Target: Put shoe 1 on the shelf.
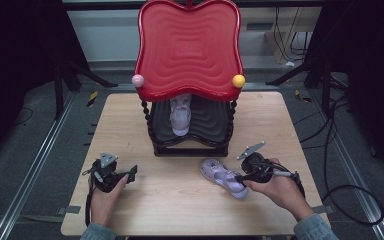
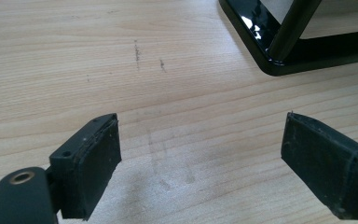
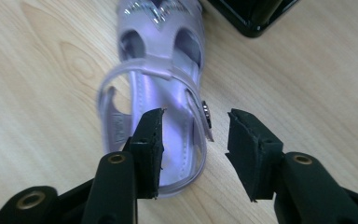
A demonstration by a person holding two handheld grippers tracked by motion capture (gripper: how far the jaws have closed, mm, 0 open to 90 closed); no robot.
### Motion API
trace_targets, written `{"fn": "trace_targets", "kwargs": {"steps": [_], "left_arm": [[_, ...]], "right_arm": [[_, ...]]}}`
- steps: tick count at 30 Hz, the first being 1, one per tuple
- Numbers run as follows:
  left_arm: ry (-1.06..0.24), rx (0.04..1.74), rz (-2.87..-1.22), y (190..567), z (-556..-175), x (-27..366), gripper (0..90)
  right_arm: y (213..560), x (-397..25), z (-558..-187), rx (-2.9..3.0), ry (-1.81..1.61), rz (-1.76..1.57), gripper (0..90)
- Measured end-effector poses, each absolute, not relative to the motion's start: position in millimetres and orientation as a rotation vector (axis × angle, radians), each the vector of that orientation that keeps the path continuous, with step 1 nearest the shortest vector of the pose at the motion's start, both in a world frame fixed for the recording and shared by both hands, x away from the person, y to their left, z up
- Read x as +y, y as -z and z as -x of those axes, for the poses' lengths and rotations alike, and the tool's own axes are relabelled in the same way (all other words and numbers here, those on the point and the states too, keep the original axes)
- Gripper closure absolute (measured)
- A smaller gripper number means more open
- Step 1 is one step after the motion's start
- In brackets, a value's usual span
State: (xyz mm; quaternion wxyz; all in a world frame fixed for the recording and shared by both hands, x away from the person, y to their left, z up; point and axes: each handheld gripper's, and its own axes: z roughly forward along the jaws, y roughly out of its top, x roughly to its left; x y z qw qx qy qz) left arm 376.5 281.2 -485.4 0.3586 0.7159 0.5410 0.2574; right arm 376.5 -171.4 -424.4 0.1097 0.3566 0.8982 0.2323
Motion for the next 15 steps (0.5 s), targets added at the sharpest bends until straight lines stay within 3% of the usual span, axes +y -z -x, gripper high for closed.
{"fn": "trace_targets", "kwargs": {"steps": [7,15], "left_arm": [[-0.669,1.405,-1.840,486,-376,283,11.0],[-0.676,1.406,-1.846,487,-376,283,11.0]], "right_arm": [[402,-164,-364,2.629,-0.713,-1.021,61.9],[403,-149,-360,2.686,-0.714,-0.981,62.9]]}}
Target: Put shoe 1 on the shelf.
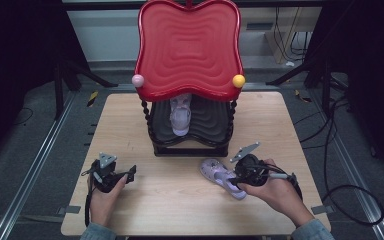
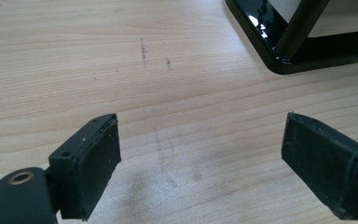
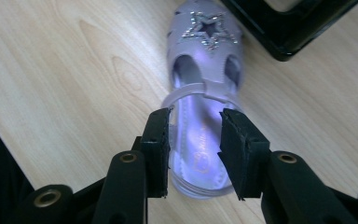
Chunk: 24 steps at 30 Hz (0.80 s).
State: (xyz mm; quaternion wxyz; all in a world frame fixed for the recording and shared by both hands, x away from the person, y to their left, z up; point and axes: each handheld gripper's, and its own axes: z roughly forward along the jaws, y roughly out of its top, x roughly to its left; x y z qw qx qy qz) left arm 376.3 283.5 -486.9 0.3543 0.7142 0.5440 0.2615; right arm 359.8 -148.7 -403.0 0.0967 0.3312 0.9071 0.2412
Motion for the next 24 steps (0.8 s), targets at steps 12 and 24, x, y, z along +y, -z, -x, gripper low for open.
{"fn": "trace_targets", "kwargs": {"steps": [12,24], "left_arm": [[-0.690,1.405,-1.851,486,-376,283,11.0],[-0.692,1.401,-1.850,486,-376,283,11.0]], "right_arm": [[431,-134,-357,2.768,-0.653,-0.983,61.4],[452,-123,-366,2.832,-0.497,-0.977,74.0]]}}
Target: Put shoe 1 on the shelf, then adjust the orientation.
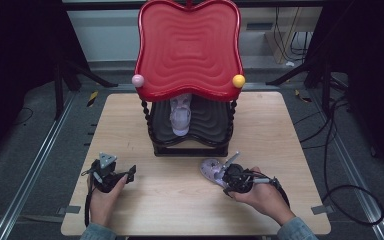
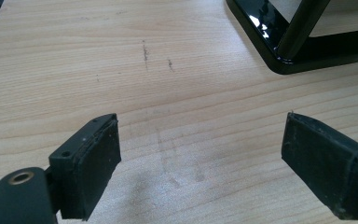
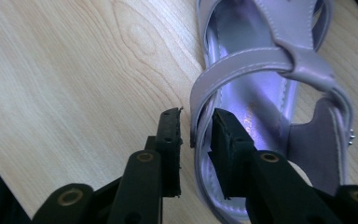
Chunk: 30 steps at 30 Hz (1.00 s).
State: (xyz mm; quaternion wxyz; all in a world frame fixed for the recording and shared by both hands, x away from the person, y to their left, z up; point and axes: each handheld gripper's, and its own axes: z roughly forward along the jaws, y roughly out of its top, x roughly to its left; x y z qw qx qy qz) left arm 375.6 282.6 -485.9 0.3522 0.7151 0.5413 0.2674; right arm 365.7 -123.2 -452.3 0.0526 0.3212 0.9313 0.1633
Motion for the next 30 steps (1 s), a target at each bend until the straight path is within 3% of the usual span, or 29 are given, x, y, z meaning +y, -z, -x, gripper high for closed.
{"fn": "trace_targets", "kwargs": {"steps": [10,30], "left_arm": [[-0.692,1.403,-1.851,486,-376,284,11.0],[-0.702,1.406,-1.850,486,-376,285,11.0]], "right_arm": [[454,-118,-371,2.856,-0.431,-0.938,85.7],[422,-138,-355,2.753,-0.980,-1.019,86.5]]}}
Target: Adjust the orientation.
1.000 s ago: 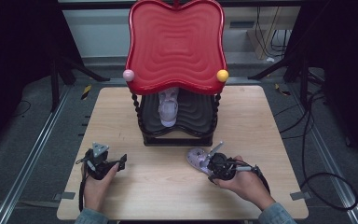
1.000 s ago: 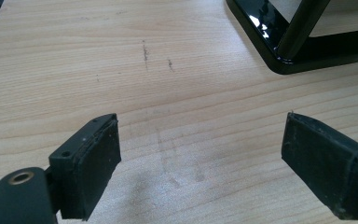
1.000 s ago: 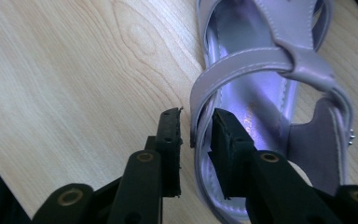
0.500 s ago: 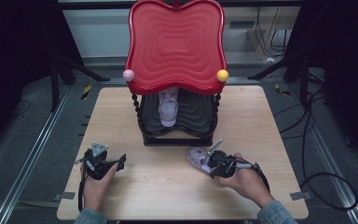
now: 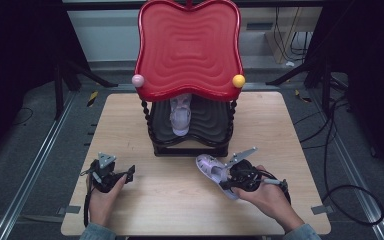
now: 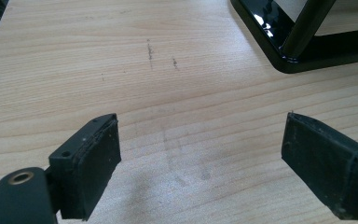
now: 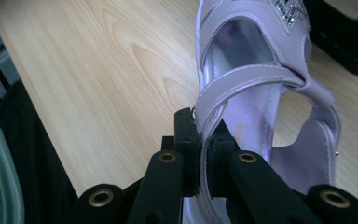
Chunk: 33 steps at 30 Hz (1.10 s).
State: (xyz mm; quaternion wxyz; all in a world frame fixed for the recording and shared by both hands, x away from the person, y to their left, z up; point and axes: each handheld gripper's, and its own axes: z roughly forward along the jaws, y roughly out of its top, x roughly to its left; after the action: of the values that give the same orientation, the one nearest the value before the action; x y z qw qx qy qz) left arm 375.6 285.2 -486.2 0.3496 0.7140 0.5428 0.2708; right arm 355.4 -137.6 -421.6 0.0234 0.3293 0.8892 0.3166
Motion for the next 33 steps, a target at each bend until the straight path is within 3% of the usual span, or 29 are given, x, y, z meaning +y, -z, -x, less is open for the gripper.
{"fn": "trace_targets", "kwargs": {"steps": [33], "left_arm": [[-0.694,1.405,-1.857,488,-376,284,10.6]], "right_arm": [[378,-133,-350,2.590,-1.281,-0.989,86.5]]}}
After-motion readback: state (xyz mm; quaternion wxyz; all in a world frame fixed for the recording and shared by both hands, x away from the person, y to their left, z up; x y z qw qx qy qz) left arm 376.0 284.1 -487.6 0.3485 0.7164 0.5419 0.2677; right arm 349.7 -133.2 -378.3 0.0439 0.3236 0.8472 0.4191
